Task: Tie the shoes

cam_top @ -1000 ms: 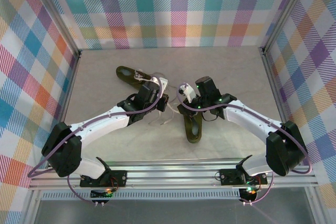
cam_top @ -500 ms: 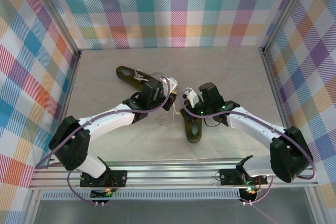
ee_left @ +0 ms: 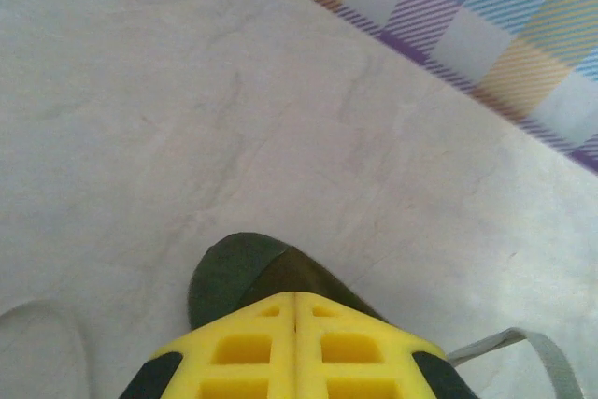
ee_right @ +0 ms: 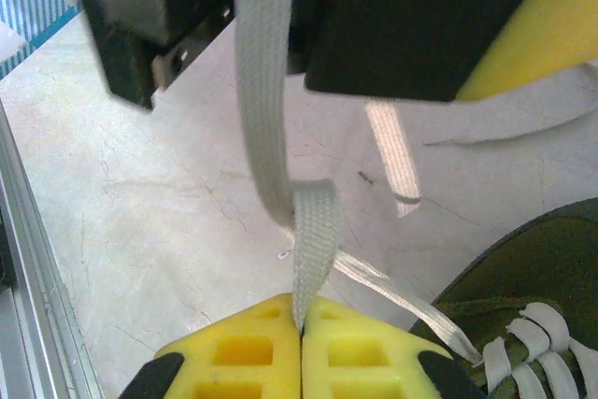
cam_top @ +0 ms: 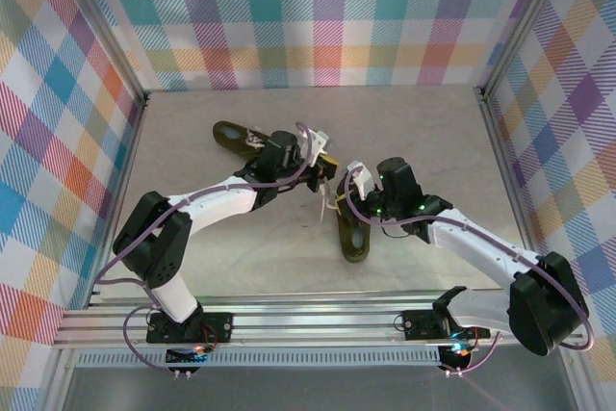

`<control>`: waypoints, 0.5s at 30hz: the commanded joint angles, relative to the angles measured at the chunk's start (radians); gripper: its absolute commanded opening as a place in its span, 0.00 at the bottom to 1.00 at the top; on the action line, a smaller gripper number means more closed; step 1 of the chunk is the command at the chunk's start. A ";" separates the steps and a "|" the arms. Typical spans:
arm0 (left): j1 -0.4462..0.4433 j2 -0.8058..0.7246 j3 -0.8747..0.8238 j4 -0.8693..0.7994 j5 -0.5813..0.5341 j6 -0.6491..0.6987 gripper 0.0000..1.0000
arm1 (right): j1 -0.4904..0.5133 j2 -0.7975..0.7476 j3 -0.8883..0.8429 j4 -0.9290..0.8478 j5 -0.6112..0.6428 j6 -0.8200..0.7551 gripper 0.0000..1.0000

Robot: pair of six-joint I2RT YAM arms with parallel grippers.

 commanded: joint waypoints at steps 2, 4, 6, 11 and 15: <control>0.010 0.048 -0.009 0.151 0.235 -0.149 0.00 | -0.009 -0.037 -0.019 0.051 0.008 0.014 0.06; 0.010 0.061 -0.015 0.174 0.249 -0.187 0.00 | -0.010 -0.041 -0.024 0.058 0.006 0.016 0.06; 0.010 0.069 -0.031 0.209 0.255 -0.229 0.00 | -0.012 -0.043 -0.029 0.066 0.003 0.019 0.06; 0.010 0.084 -0.045 0.203 0.242 -0.281 0.18 | -0.012 -0.050 -0.037 0.070 0.017 0.024 0.05; 0.008 0.071 -0.022 0.027 0.147 -0.230 0.40 | -0.014 -0.056 -0.039 0.064 0.034 0.028 0.04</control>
